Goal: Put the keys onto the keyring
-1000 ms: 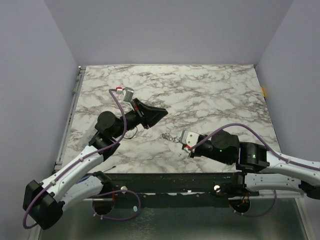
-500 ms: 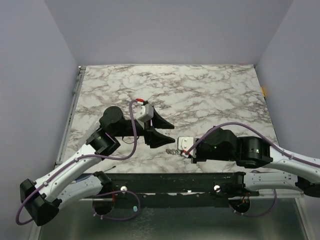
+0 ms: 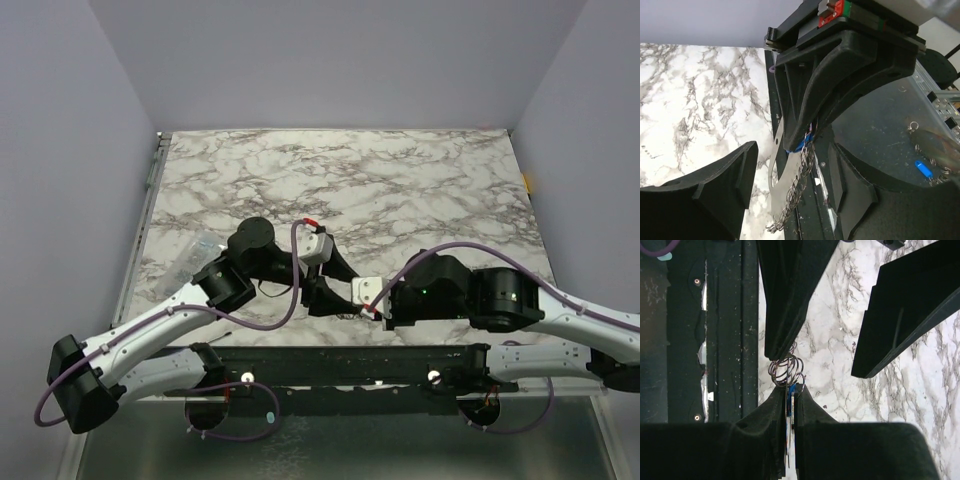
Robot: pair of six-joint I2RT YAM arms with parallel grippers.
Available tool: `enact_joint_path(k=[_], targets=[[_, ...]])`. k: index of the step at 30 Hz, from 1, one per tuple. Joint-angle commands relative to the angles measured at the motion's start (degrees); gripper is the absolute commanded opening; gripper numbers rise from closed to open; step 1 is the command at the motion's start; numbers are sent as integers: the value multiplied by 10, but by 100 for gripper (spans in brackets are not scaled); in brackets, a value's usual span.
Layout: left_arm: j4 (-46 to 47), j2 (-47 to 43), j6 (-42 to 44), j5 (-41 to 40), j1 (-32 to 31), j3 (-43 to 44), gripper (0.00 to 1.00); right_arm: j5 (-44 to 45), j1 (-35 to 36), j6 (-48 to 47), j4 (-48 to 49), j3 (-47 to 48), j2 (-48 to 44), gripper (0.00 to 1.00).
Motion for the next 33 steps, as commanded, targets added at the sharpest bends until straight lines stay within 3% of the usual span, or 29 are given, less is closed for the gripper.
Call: enact_joint_path(k=[1, 10, 15, 18, 20, 22, 24, 28, 33], targets=[[0, 21, 12, 20, -12, -5, 61, -13, 4, -6, -9, 23, 9, 1], [0, 20, 13, 0, -19, -19, 55, -6, 3, -10, -9, 31, 12, 1], [0, 20, 9, -2, -19, -24, 39, -3, 3, -10, -8, 33, 12, 1], [0, 23, 8, -1, -21, -25, 37, -2, 4, -11, -6, 34, 10, 1], [0, 25, 9, -3, -22, -25, 29, -1, 4, -11, -5, 34, 10, 1], [-1, 25, 11, -12, -22, -24, 9, -1, 4, -11, -6, 33, 11, 1], [0, 24, 10, -22, -23, -24, 0, 0, 4, -11, -6, 32, 12, 1], [3, 25, 8, -40, -23, -16, 0, 6, 4, -12, 3, 26, 7, 1], [-2, 30, -31, -76, -10, 9, 0, 80, 3, -22, 55, -6, -23, 1]])
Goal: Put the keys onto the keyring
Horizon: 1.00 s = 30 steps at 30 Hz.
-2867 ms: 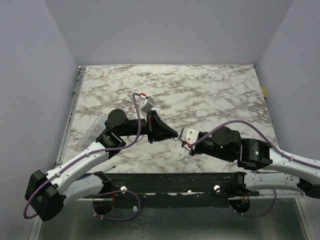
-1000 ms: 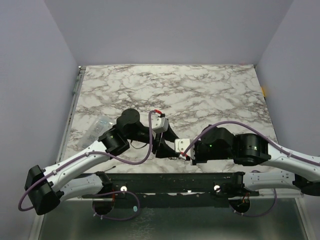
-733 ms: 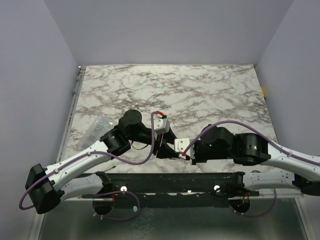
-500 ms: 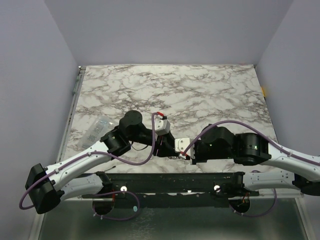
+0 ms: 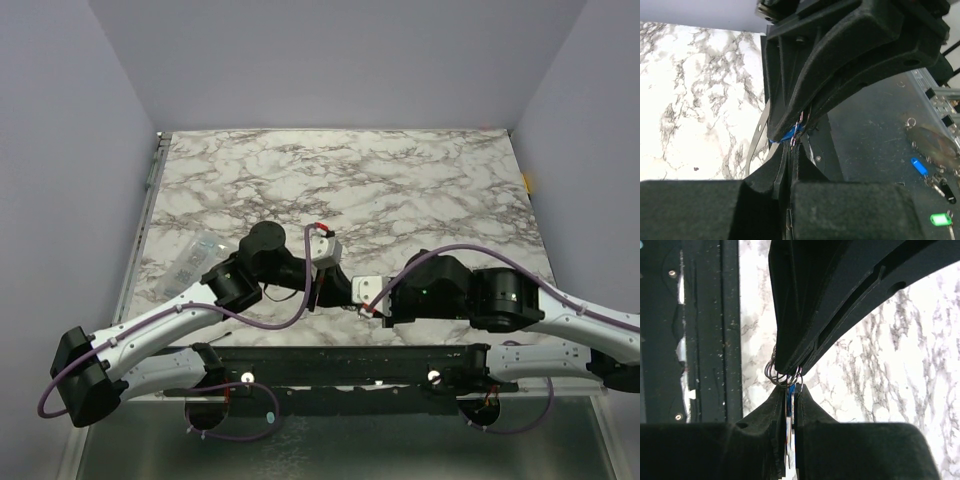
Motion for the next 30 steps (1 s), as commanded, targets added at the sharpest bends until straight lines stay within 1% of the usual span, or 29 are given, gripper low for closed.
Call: enact_joint_path(k=[1, 3, 5, 10, 14, 17, 19, 21, 24, 26, 28, 30], targets=[[16, 1, -54, -65, 14, 26, 0, 67, 4, -10, 78, -20, -38, 1], [60, -9, -107, -98, 14, 14, 0, 91, 4, -15, 98, -32, -52, 1], [87, -22, -141, -127, 16, 2, 0, 104, 4, -18, 108, -39, -62, 1], [90, -51, -183, -212, 22, -7, 0, 124, 4, -23, 132, -53, -79, 1], [140, -71, -253, -283, 25, -33, 0, 137, 4, -27, 164, -75, -90, 1], [178, -81, -328, -359, 25, -56, 0, 152, 4, -34, 193, -92, -91, 1], [185, -89, -381, -420, 25, -72, 0, 168, 4, -41, 217, -105, -86, 2], [196, -93, -418, -463, 25, -87, 0, 185, 4, -49, 241, -120, -80, 3], [212, -94, -449, -514, 25, -105, 0, 192, 4, -59, 266, -139, -70, 6], [221, -90, -453, -524, 25, -110, 0, 197, 4, -64, 284, -149, -67, 6], [221, -85, -438, -526, 25, -107, 0, 192, 4, -67, 293, -154, -69, 2], [214, -94, -428, -548, 25, -116, 0, 193, 4, -73, 305, -160, -75, 1]])
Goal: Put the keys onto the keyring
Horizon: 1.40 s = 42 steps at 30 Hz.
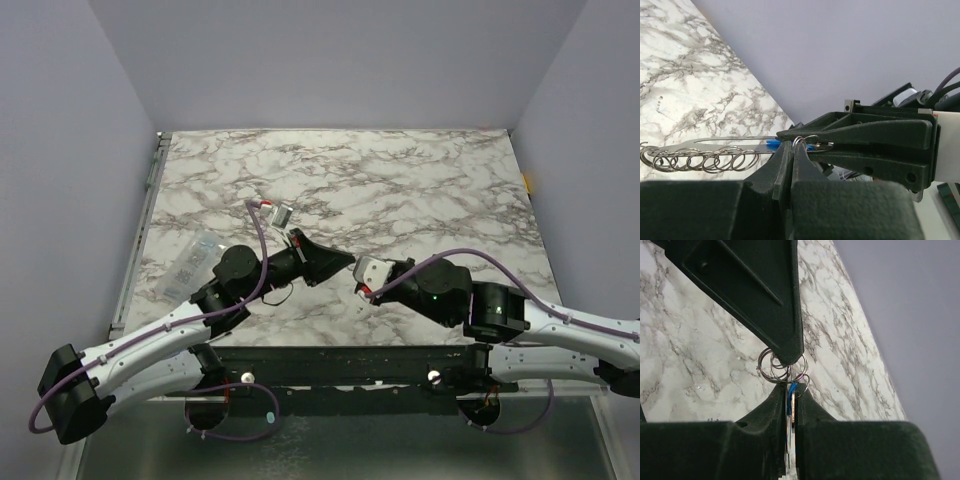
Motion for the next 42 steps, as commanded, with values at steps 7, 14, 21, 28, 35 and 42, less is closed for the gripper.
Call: enact_joint_path(k=[7, 14, 21, 28, 35, 42], targets=[[19, -82, -40, -270, 20, -59, 0, -6, 7, -26, 10, -13, -33, 1], [-36, -107, 39, -249, 20, -41, 47, -36, 7, -22, -27, 8, -36, 1], [-195, -112, 389, -30, 20, 87, 66, -147, 7, 6, -179, 81, -23, 1], [-252, -106, 509, 297, 20, 103, 76, -255, 7, 30, -281, 130, -12, 1], [-166, -50, 473, 423, 20, 105, 75, -336, 7, 42, -316, 167, 17, 1], [-110, 31, 430, 469, 13, 112, 66, -345, 7, 41, -319, 174, 33, 1]])
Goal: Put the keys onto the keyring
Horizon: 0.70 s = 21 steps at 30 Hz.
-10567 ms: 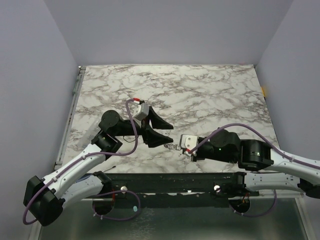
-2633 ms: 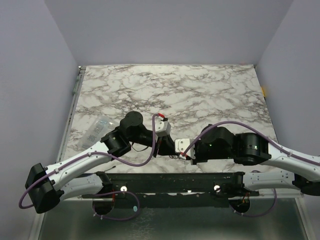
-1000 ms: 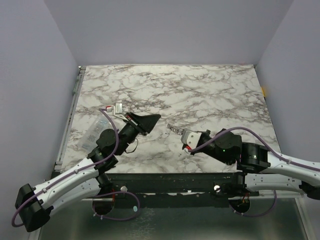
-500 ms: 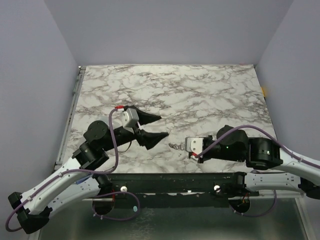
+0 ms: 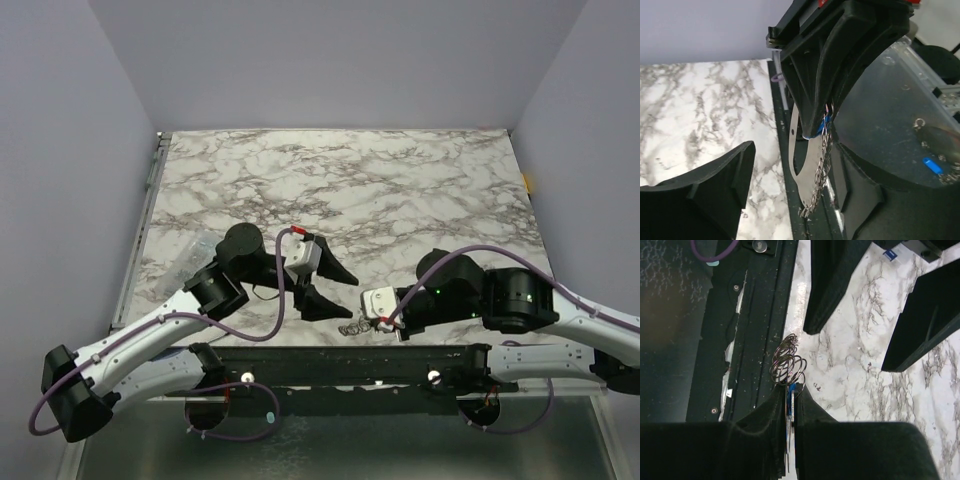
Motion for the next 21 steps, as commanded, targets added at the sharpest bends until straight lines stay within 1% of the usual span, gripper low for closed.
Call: enact_joint_path(k=[1, 11, 16, 18, 21], targets=[[51, 31, -27, 71, -10, 8, 65, -25, 4, 5, -14, 21, 7, 1], [60, 39, -43, 92, -27, -10, 59, -5, 4, -5, 5, 15, 7, 1], [62, 57, -50, 83, -30, -11, 58, 3, 4, -8, 6, 18, 10, 1], [64, 67, -54, 80, -33, -11, 56, 5, 4, -9, 6, 20, 12, 1], [72, 80, -63, 72, -39, -10, 49, 6, 4, -10, 8, 20, 14, 1]])
